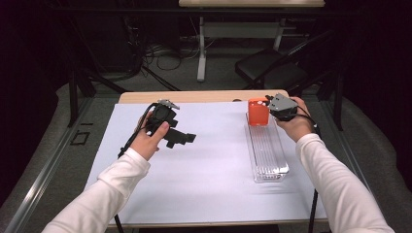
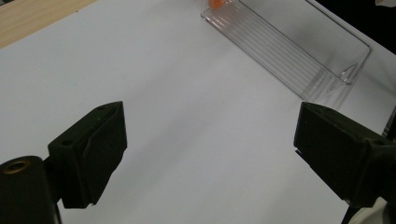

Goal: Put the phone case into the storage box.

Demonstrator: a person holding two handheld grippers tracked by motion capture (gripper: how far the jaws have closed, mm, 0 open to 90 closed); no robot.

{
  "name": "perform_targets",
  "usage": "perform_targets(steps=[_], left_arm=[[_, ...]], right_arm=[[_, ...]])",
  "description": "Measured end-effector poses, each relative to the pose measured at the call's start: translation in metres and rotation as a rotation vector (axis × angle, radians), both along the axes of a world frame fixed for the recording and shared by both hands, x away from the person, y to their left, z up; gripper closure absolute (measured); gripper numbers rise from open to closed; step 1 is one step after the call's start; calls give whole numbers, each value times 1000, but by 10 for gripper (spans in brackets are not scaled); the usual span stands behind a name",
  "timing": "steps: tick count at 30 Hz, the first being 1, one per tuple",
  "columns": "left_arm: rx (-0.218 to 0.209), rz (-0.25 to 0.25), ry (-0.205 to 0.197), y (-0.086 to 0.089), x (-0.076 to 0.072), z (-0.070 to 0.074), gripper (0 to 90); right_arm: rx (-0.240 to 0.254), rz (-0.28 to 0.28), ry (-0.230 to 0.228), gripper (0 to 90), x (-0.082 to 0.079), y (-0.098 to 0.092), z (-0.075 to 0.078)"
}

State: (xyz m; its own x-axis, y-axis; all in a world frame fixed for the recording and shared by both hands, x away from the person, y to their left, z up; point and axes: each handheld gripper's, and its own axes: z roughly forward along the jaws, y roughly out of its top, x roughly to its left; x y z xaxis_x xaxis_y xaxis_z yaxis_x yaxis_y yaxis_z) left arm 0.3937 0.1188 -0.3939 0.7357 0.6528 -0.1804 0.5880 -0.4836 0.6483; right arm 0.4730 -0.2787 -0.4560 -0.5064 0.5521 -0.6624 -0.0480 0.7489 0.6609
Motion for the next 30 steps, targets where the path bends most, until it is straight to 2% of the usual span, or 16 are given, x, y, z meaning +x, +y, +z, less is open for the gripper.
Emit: perform_targets(steps=[22,30], left_arm=[[4,-2,0,0,0,0,98],[3,-5,1,-1,0,1,98]], right_arm=[[3,3,3,799,3,1,-5],[-36,-16,7,794,6,-4,-5]])
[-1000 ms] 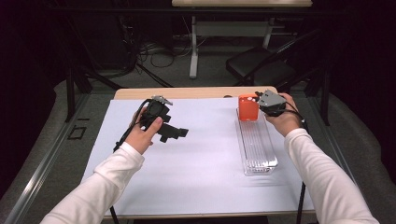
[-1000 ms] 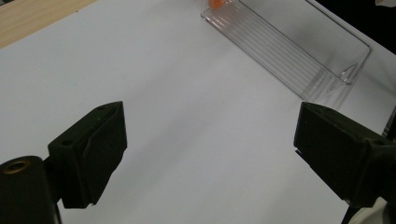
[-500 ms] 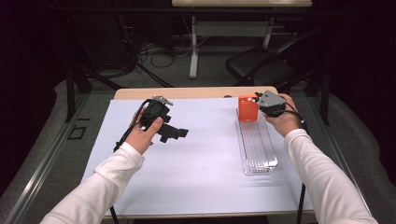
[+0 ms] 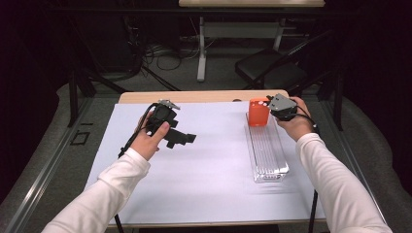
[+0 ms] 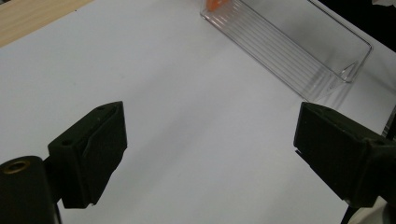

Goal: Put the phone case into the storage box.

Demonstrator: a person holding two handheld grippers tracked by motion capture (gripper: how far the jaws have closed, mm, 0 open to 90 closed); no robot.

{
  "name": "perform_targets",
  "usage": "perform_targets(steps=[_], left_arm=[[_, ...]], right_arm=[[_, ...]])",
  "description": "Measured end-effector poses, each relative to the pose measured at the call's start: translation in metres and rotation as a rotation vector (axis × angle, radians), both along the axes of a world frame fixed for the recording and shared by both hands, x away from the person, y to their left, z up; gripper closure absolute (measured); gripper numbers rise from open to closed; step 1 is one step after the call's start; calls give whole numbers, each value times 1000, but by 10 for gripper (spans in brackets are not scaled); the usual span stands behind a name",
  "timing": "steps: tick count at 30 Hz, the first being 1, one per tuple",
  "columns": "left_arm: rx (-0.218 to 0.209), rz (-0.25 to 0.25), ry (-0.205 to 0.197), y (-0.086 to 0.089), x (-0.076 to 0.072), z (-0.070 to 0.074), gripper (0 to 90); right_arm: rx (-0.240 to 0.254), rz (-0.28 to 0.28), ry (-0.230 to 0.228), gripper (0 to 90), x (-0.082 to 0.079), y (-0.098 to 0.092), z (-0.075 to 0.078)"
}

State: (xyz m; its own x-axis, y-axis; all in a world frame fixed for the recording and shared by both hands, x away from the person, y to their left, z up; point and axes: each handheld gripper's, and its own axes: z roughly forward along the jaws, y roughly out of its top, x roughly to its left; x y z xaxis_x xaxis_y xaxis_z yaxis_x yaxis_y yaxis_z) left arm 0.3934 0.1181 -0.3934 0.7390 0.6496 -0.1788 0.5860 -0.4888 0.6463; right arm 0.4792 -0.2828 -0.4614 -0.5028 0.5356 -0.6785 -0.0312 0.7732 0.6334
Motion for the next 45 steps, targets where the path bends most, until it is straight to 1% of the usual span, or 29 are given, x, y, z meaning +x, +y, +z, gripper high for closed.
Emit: perform_targets(steps=[3,6,8,11,15,18,25,31,37,40,45], left_arm=[[-1,-1,1,0,0,1,98],[-1,5,0,0,1,1,98],[3,2,-1,1,1,2,98],[2,2,1,1,1,1,98],[1,4,3,2,1,1,98],[0,6,0,3,1,3,98],[2,9,0,5,1,3,98],[4,16,1,7,1,3,98],[7,18,-1,8,2,3,98],[7,17,0,7,1,3,98],[9,18,0,7,1,3,98]], right_arm=[[-24,-2,-8,790,1,-1,0],[-21,-11,1,788,3,-3,0],[-29,-21,7,786,5,-5,-1],[-31,-27,5,782,7,-7,-2],[-24,-34,5,774,8,-8,-3],[-32,-41,5,760,9,-7,-3],[-13,-49,8,745,11,-6,-3],[7,-53,12,689,10,-2,-2],[-12,-65,7,612,8,1,0],[-22,-73,-5,569,7,2,2],[-12,-81,4,506,6,3,3]])
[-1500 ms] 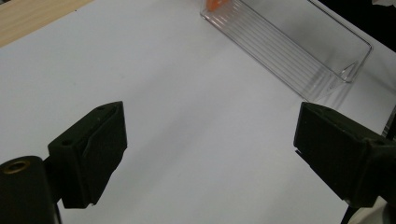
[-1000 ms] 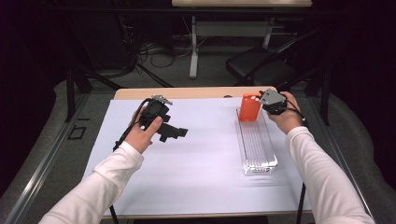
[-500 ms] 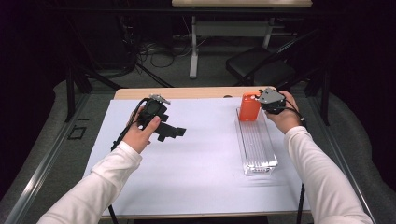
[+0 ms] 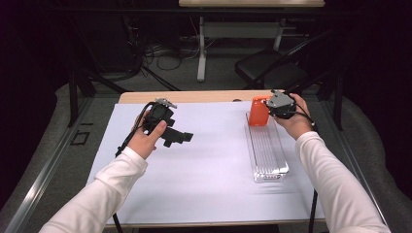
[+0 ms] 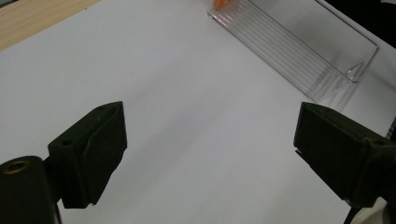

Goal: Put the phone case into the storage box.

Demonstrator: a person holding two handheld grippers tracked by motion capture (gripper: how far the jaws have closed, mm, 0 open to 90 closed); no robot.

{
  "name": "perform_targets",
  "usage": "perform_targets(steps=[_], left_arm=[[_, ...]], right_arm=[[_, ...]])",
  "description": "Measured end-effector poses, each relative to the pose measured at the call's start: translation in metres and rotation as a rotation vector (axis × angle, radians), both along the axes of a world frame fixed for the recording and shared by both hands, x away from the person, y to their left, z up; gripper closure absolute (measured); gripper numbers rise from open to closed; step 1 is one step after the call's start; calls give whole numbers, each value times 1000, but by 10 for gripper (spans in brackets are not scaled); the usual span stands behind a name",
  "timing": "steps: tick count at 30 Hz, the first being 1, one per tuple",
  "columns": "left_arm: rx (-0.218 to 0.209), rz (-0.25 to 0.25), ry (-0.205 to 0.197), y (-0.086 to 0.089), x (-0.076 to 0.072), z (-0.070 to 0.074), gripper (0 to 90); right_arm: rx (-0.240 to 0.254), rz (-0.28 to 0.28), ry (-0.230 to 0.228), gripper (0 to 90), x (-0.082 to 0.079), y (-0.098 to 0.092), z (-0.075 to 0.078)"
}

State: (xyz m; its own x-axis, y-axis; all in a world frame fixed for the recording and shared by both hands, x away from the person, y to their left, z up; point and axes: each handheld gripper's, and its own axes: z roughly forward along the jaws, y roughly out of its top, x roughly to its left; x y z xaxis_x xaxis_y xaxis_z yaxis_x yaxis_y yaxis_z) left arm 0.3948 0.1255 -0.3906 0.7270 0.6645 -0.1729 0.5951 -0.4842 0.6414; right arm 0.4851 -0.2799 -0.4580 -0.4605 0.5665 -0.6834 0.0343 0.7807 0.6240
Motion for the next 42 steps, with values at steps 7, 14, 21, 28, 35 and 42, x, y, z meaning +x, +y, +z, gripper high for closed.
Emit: perform_targets(steps=[7,14,21,28,35,42], left_arm=[[2,2,-1,0,1,-1,98],[5,4,-3,0,1,-1,98],[6,9,-5,0,1,-1,98],[2,22,-8,0,1,0,98],[-4,27,-9,1,1,1,98],[-8,32,-10,3,1,1,98]], right_arm=[[43,-42,9,394,-1,0,3],[79,-68,19,347,-4,1,8],[103,-69,21,313,-9,5,12],[112,-71,32,292,-16,10,19],[145,-71,58,180,-27,15,29],[239,-70,156,147,-35,20,38]])
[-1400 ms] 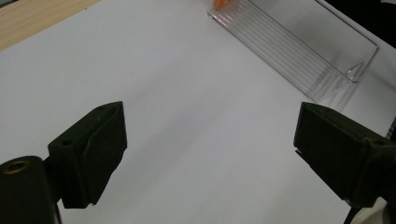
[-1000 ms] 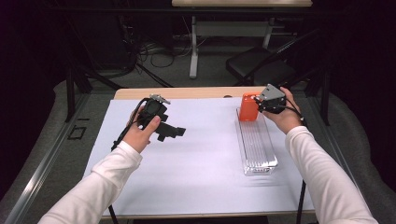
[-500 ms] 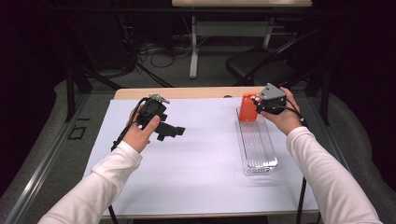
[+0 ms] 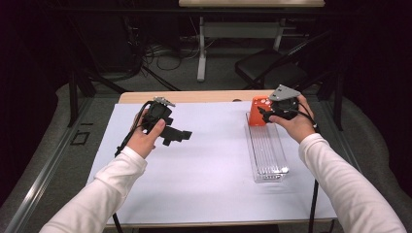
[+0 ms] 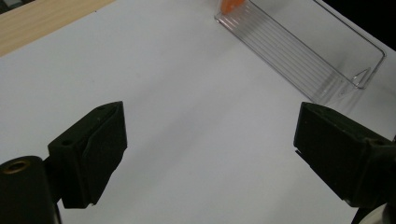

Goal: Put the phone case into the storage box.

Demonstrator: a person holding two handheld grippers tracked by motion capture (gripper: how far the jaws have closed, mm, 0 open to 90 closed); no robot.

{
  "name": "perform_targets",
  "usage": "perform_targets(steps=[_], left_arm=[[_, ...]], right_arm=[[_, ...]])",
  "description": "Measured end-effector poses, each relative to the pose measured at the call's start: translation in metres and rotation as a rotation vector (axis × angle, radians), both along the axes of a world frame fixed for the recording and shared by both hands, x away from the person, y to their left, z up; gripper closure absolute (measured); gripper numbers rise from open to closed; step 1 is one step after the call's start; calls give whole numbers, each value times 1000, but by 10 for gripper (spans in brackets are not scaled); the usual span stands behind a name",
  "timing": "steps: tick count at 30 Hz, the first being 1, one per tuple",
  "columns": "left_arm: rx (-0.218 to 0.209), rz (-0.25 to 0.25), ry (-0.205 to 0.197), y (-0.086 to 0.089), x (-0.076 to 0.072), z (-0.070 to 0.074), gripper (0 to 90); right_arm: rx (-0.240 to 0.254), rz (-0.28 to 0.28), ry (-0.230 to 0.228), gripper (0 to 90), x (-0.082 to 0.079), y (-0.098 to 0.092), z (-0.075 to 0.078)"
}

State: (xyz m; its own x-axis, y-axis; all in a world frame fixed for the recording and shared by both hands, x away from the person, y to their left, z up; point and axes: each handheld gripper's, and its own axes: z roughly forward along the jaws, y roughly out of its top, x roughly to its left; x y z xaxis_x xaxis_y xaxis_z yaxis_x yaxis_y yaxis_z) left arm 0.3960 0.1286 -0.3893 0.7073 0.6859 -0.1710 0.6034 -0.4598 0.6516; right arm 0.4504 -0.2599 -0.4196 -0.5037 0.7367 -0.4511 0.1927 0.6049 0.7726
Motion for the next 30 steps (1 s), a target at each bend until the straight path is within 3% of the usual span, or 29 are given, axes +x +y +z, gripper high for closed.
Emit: perform_targets(steps=[4,9,13,23,27,30], left_arm=[[0,-1,-2,0,0,0,98],[0,-11,-7,0,-1,0,98],[-4,-19,-14,0,-2,1,98],[-15,-26,-21,2,-3,4,98],[-22,-33,-31,2,-4,4,92],[-24,-51,-28,1,-5,4,40]], right_arm=[[70,13,61,147,-3,2,7],[192,37,146,141,-9,6,17],[248,57,208,140,-15,12,22],[285,155,300,3,-26,25,22],[276,164,305,0,-32,32,23],[270,165,313,0,-36,37,24]])
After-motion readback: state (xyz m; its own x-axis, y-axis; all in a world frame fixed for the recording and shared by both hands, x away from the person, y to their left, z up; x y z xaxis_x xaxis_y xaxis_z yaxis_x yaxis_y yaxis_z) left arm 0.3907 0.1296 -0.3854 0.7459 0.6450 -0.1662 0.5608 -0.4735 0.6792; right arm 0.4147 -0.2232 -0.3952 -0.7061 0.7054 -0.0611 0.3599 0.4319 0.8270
